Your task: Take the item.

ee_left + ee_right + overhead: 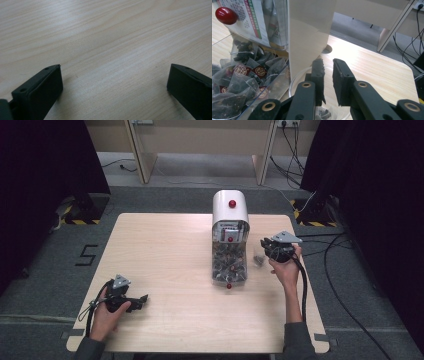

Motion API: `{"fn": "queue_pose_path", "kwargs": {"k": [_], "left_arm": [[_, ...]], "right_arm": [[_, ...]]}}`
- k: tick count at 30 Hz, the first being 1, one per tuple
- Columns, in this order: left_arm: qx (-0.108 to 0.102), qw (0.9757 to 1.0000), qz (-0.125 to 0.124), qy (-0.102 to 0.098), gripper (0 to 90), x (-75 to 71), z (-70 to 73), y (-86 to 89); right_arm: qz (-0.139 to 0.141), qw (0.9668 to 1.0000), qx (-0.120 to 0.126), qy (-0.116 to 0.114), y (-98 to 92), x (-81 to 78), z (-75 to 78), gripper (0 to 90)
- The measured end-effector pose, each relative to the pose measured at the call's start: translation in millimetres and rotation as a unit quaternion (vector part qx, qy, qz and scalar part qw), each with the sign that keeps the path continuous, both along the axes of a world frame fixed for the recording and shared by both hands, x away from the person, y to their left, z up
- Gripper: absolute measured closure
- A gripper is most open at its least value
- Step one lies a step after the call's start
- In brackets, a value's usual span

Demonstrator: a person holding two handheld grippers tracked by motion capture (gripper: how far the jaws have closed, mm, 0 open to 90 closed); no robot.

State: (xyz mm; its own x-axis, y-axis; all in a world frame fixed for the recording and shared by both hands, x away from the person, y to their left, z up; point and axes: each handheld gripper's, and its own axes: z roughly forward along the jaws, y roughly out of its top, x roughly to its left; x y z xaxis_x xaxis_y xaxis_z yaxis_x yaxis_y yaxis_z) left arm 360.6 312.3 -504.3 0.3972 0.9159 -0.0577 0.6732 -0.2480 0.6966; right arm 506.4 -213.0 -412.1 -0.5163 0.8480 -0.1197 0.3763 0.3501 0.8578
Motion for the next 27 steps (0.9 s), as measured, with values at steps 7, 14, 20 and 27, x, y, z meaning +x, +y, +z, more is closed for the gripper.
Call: {"fn": "queue_pose_path", "kwargs": {"k": [7,14,20,27], "left_arm": [[0.0,1.0,0.0,0.0,0.0,0.0,0.0,0.0],[0.0,1.0,0.0,0.0,0.0,0.0,0.0,0.0],[0.0,1.0,0.0,0.0,0.0,0.0,0.0,0.0],[0.0,1.0,0.0,0.0,0.0,0.0,0.0,0.0]], "right_arm": [[0.003,1.0,0.004,-0.002,1.3,-1.5,2.1,73.8],[0.0,1.0,0.007,0.003,2.2,-5.6,5.3,63.1],[0.0,0.9999,0.004,0.01,2.3,-9.4,6.3,50.0],[-0.002,0.9999,-0.001,0.015,0.8,-12.1,6.1,36.7]]}}
